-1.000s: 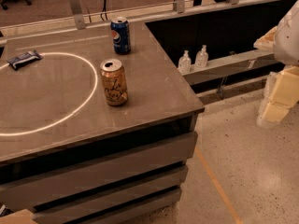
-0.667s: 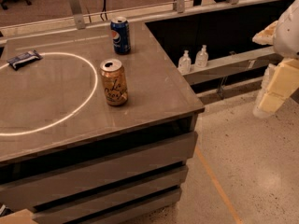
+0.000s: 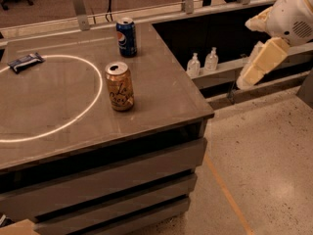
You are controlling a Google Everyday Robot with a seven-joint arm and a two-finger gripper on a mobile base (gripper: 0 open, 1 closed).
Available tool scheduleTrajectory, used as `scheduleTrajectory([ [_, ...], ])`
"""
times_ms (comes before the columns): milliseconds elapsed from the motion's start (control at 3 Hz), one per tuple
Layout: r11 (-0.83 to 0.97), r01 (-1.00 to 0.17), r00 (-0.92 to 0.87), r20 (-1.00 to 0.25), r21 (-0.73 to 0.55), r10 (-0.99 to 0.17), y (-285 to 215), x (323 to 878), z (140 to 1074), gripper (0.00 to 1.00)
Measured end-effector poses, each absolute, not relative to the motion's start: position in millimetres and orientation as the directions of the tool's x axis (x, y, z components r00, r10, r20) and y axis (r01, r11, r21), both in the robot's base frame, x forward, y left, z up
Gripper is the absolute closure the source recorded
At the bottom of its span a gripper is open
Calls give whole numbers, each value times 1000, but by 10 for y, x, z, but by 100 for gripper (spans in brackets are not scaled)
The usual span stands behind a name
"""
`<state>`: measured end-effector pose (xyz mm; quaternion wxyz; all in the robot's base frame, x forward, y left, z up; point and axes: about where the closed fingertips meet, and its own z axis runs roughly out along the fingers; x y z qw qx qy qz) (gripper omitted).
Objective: Move pepsi can near rxbar blueberry
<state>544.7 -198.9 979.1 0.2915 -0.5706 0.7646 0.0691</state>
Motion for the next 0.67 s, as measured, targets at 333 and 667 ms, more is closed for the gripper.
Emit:
scheduleTrajectory([
  [333, 374, -908, -176, -636, -190, -751, -1786, 5789, 9742, 0],
  [667, 374, -918, -157, -742, -134, -651, -1427, 6122, 9768, 0],
])
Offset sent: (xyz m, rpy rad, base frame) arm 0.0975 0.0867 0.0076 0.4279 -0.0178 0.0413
